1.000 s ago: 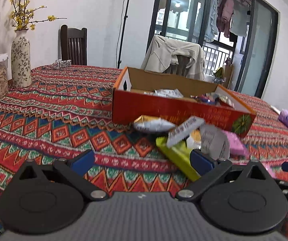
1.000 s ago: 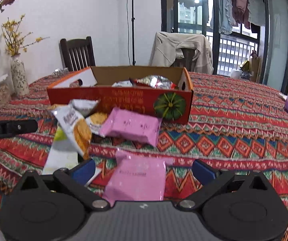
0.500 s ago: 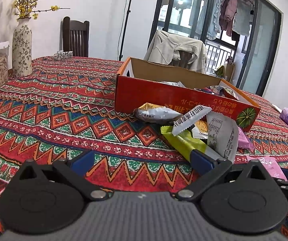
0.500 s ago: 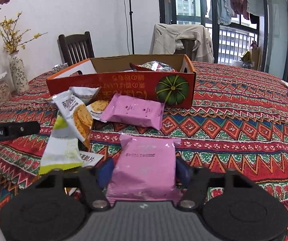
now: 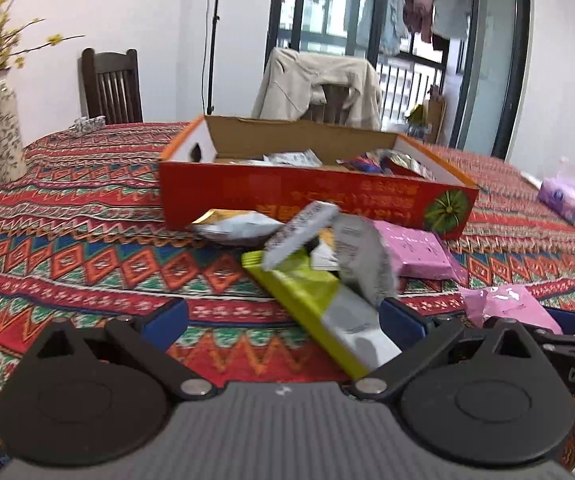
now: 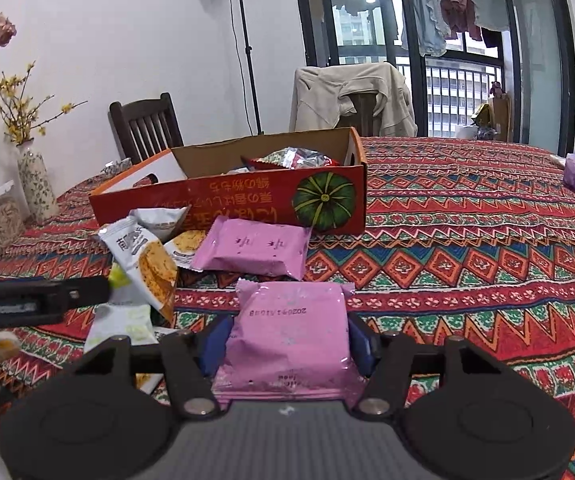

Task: Organize snacks
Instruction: 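Grasp the green-and-white bar packet with the left tool while the right tool holds the pink packet, then carry the pink packet and bar packet over the box with both tools, then open both tools to drop the packets into the box, then move both tools back toward the snack pile, then grasp a white cracker packet with the right tool while the left tool grasps another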

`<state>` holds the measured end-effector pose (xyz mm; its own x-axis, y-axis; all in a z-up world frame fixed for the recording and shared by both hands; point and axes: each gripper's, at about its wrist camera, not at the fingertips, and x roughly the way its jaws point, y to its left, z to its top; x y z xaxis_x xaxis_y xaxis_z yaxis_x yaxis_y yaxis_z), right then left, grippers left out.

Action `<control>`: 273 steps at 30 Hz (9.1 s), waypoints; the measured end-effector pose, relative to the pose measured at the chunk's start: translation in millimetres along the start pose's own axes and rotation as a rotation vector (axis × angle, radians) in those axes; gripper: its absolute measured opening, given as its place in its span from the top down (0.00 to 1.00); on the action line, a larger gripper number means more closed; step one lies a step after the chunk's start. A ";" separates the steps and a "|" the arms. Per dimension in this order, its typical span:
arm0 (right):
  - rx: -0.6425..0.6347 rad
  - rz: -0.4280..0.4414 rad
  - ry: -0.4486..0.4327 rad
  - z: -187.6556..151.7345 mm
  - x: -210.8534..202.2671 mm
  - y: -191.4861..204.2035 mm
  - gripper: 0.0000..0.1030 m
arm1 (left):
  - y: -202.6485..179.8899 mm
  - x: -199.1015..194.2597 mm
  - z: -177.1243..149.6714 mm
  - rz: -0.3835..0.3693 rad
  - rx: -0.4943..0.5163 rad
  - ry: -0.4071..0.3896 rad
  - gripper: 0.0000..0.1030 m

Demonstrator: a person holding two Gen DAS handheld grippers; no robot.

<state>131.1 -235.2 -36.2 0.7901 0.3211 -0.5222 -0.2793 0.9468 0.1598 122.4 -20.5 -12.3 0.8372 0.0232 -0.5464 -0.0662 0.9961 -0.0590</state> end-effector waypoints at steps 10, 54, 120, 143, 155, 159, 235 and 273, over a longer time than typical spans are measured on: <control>0.043 0.015 -0.021 -3.1 -9.7 -21.0 0.41 | -33.1 31.7 3.6 0.127 0.007 0.071 0.10; 0.005 0.015 -0.045 11.9 -5.7 -0.6 0.41 | 26.6 -28.1 8.7 0.075 -0.005 -0.060 0.64; 0.060 0.020 -0.178 168.6 164.7 10.2 0.41 | 21.3 125.7 146.1 0.016 -0.036 -0.221 0.64; 0.091 0.038 -0.184 163.1 160.8 2.1 0.00 | 49.2 128.1 140.5 0.126 -0.177 -0.231 0.00; 0.067 0.036 -0.204 168.2 143.8 8.8 0.00 | 39.8 95.6 153.0 0.115 -0.167 -0.264 0.00; 0.054 0.037 -0.213 172.2 132.2 13.5 0.00 | 43.3 77.1 151.6 0.121 -0.161 -0.279 0.00; -0.003 0.004 -0.033 -5.5 -16.2 40.7 0.57 | 48.8 -55.6 -36.7 0.118 -0.058 -0.035 0.00; 0.048 0.030 -0.130 18.3 27.6 -43.3 0.57 | -82.9 39.0 -8.4 -0.048 0.126 0.073 0.48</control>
<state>174.9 -267.0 -42.2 0.8467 0.3460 -0.4043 -0.2797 0.9357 0.2150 155.9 -102.9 -35.8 0.7958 -0.0264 -0.6050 0.0457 0.9988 0.0167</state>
